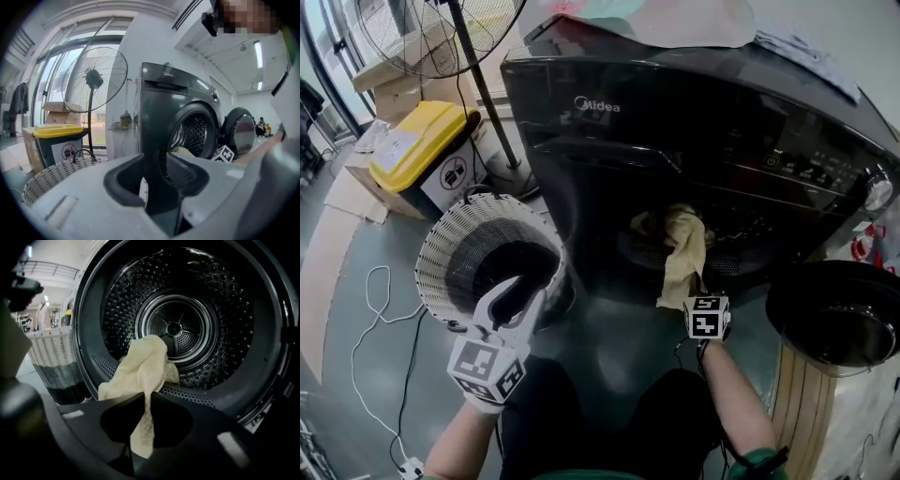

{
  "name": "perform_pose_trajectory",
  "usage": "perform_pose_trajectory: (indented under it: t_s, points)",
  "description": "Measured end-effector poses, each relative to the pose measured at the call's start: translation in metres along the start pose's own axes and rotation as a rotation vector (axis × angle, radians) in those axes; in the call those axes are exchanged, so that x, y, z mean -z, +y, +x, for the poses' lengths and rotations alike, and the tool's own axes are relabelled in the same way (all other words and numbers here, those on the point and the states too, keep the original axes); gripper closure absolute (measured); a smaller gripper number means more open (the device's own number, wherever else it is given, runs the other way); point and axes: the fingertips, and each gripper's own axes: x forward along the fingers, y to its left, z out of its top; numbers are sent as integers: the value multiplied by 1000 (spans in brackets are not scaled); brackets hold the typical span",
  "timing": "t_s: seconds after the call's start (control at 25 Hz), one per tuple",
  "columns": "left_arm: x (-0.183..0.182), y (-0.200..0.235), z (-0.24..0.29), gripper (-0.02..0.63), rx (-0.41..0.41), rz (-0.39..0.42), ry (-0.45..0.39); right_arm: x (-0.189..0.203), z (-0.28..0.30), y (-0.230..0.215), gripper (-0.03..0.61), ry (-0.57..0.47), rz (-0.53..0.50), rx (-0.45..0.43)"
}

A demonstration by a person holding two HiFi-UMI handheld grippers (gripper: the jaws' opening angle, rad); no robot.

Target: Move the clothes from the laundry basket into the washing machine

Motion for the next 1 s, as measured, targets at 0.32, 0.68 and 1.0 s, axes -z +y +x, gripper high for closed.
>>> perform_pose_trajectory:
  t_s: [0.32,0.68,1.0]
  points:
    - [-4,8,-15,466,-36,3,-9,-128,-7,-24,541,-276,209,-96]
    - [-9,29,-43,466,-106,26,-6,-160,35,-56,387,-234,117,47]
    - [-3,25,-30,466,-76,19,-8,-117,21,-53,356,-192,183,7]
